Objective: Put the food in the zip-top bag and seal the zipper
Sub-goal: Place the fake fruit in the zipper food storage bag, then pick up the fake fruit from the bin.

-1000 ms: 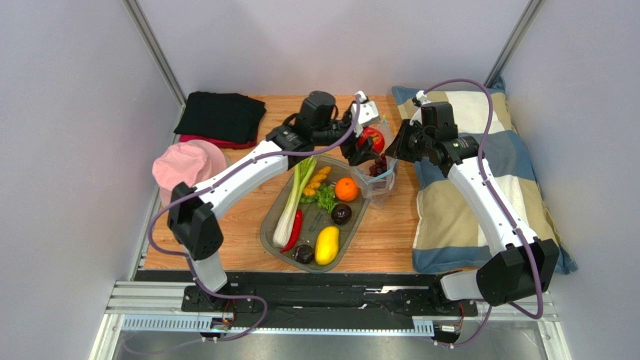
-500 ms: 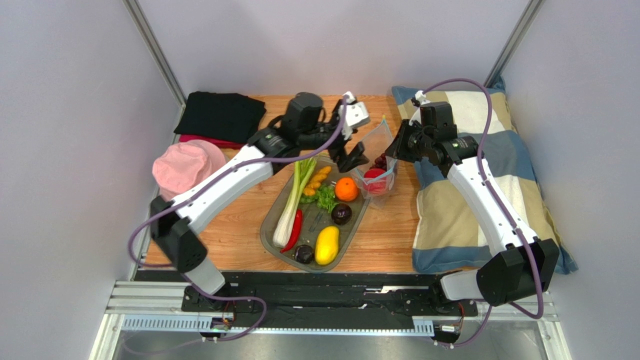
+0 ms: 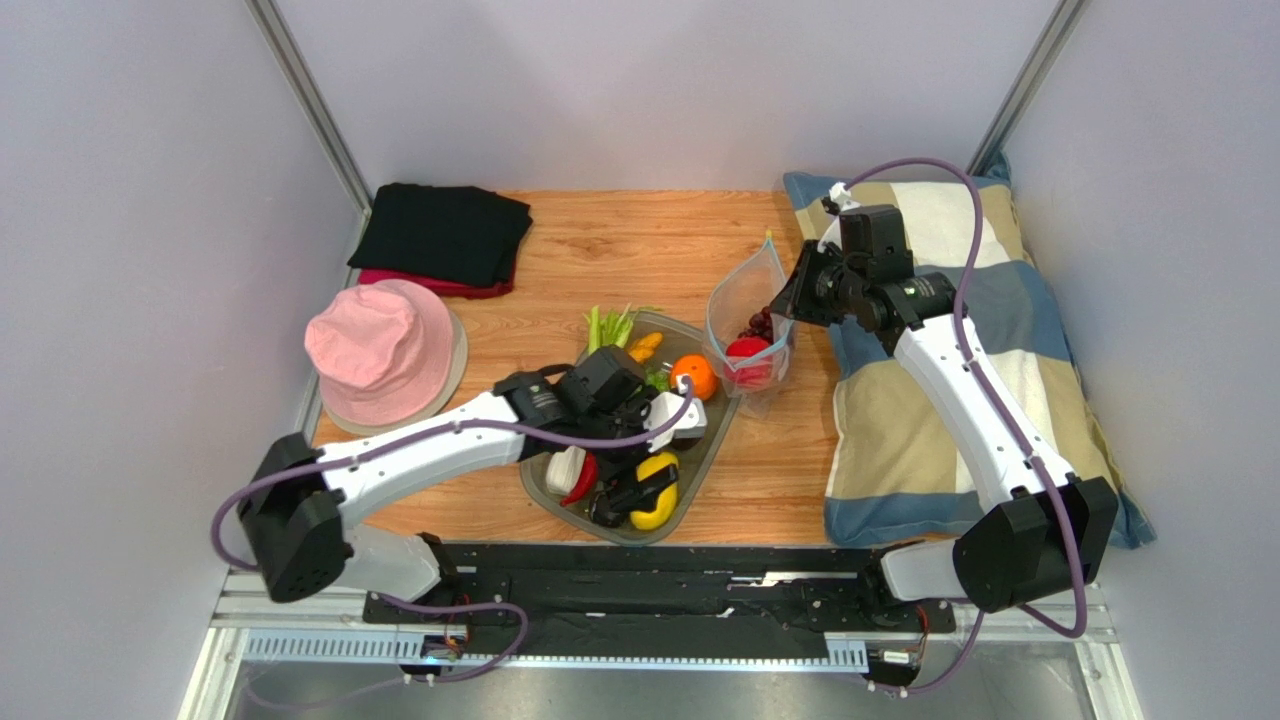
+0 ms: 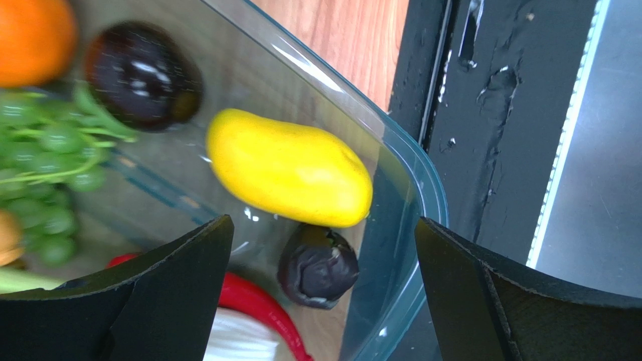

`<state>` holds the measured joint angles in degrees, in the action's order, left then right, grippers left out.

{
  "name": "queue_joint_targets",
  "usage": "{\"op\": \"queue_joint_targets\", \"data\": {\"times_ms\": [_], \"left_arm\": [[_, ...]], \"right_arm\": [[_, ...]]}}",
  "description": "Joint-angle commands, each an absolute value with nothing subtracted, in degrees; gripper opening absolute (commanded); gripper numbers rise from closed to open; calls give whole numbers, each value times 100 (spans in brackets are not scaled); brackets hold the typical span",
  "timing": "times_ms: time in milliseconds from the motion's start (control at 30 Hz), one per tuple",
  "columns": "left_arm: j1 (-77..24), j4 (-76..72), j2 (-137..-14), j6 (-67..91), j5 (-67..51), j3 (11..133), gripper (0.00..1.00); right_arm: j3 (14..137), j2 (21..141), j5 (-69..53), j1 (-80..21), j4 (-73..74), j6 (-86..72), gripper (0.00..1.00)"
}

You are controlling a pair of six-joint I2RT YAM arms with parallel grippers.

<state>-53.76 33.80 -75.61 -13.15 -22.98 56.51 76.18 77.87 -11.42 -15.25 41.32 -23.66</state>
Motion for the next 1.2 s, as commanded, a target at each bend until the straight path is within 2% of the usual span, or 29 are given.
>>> {"op": "queue_joint_targets", "data": {"times_ms": [0, 200, 800, 867, 1000, 1167], "left_arm": [[-5449, 3682, -8287, -354, -1908, 6352, 99], [-5555, 3770, -9060, 623, -1257, 6740, 99], [-5563, 4008, -10432, 976, -984, 7189, 98], [-5528, 3999, -10433, 958, -949, 7190, 93], [-5309, 3815, -9593, 897, -1011, 7023, 80], [-5221, 3840, -8527, 432, -888, 7205, 47]], "right_arm": [[7568, 7708, -1011, -1564, 4008, -2233, 0], [7453, 7567, -905, -1556, 4025, -2162, 0], [7453, 7497, -773, -1564, 4113, -1969, 0], [7444, 7488, -773, -1564, 4113, -1960, 0], [7392, 7471, -782, -1564, 4087, -1951, 0], [7374, 7471, -826, -1556, 4060, -1969, 0]]}}
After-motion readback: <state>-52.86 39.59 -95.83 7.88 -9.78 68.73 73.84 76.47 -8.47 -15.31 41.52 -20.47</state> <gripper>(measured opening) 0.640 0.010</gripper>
